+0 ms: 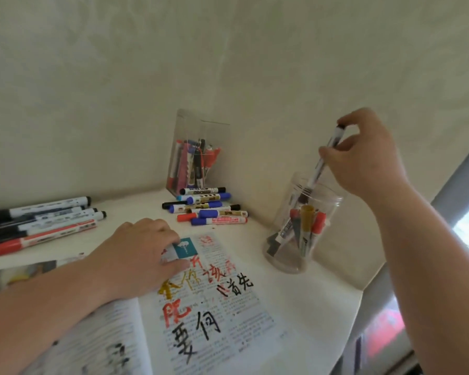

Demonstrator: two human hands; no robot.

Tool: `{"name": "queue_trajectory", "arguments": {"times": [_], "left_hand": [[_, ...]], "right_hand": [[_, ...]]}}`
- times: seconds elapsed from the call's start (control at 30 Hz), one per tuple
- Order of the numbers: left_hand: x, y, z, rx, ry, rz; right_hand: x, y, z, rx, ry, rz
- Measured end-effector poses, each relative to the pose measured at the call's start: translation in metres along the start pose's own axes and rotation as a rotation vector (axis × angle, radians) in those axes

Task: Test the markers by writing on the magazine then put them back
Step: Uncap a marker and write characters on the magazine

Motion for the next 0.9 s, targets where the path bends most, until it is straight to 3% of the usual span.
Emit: {"name": "queue_trajectory", "arguments": {"times": [0.17, 0.2, 0.27, 0.33, 0.37, 0.4, 0.47, 0.53, 0.6, 0.73, 0.9], "left_hand": [[-0.010, -0.006, 0.006, -0.007, 0.032, -0.085], [-0.012, -0.008, 0.008, -0.010, 0.083, -0.125], [-0.013, -0.014, 0.012, -0.019, 0.197, -0.210], [-0.015, -0.023, 0.014, -0.050, 0.207, -0.319], [-0.017, -0.028, 0.015, -0.076, 0.167, -0.390], [-0.019, -0.034, 0.016, -0.097, 0.120, -0.466], [-0.022, -0.044, 0.020, -0.092, 0.083, -0.573], [-0.019, -0.046, 0.021, -0.069, 0.086, -0.603], [-0.015, -0.044, 0.019, -0.066, 0.070, -0.602], [-0.012, -0.035, 0.011, -0.036, 0.074, -0.580], [-0.010, -0.032, 0.009, -0.044, 0.105, -0.565]], "right_hand": [[0.021, -0.004, 0.006, 0.023, -0.202, -0.280], [0.023, -0.005, 0.005, 0.002, -0.187, -0.251], [0.025, -0.012, 0.000, -0.128, -0.105, -0.042], [0.033, -0.029, -0.017, -0.350, 0.008, 0.127], [0.040, -0.038, -0.027, -0.469, 0.051, 0.129], [0.052, -0.045, -0.036, -0.567, 0.065, 0.062], [0.084, -0.056, -0.051, -0.620, -0.024, -0.237], [0.123, -0.059, -0.054, -0.504, -0.218, -0.561], [0.155, -0.058, -0.050, -0.404, -0.353, -0.719], [0.192, -0.054, -0.042, -0.402, -0.490, -0.782], [0.207, -0.049, -0.039, -0.425, -0.486, -0.773]]}}
Point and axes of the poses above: each hand's wrist, its own y-axis towards the middle knuckle, its own x-axis out of the palm, z = x × y, the point moved 2 cm from there along y, towards the middle knuckle
